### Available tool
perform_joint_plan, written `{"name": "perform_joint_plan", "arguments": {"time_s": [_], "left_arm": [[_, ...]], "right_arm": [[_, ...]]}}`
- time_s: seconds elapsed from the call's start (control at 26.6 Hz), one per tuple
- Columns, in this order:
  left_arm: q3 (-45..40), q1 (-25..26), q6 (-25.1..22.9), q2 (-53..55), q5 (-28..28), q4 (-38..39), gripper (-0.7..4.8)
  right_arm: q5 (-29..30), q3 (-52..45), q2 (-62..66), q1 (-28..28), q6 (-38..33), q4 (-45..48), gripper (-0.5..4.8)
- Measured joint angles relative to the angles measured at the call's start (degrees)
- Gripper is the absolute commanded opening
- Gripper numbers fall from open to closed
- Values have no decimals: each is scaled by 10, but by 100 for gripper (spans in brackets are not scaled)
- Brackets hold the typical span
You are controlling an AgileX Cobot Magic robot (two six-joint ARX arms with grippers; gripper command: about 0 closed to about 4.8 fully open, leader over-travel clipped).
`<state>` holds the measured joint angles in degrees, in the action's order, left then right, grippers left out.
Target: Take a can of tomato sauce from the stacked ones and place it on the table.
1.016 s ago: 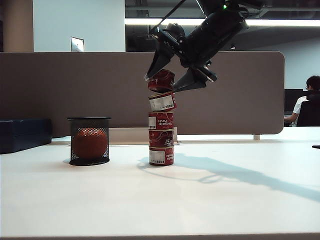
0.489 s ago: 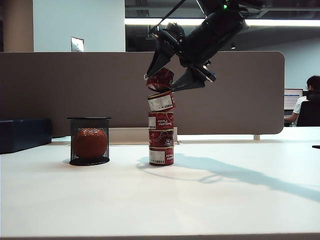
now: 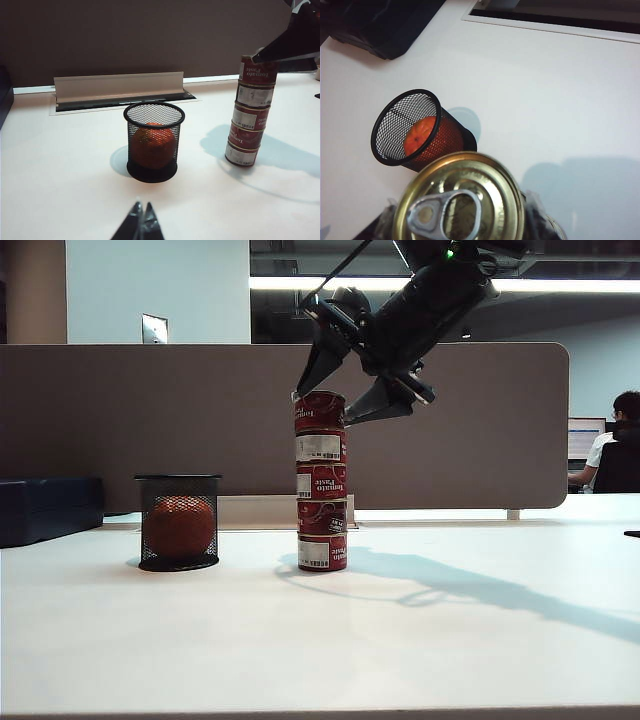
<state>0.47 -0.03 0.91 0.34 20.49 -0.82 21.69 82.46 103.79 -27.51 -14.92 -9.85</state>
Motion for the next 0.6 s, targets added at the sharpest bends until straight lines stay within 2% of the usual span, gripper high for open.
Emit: {"name": "perform_joint_plan", "arguments": {"time_s": [0.08,0.45,0.6], "left_arm": [[0,0,0,0,0,0,-6],[0,0,0,0,0,0,-6],[0,0,0,0,0,0,-6]], "right_arm": [[0,0,0,0,0,0,302],[0,0,-4,0,0,0,299],[0,0,-9,1,0,-1,258]]}}
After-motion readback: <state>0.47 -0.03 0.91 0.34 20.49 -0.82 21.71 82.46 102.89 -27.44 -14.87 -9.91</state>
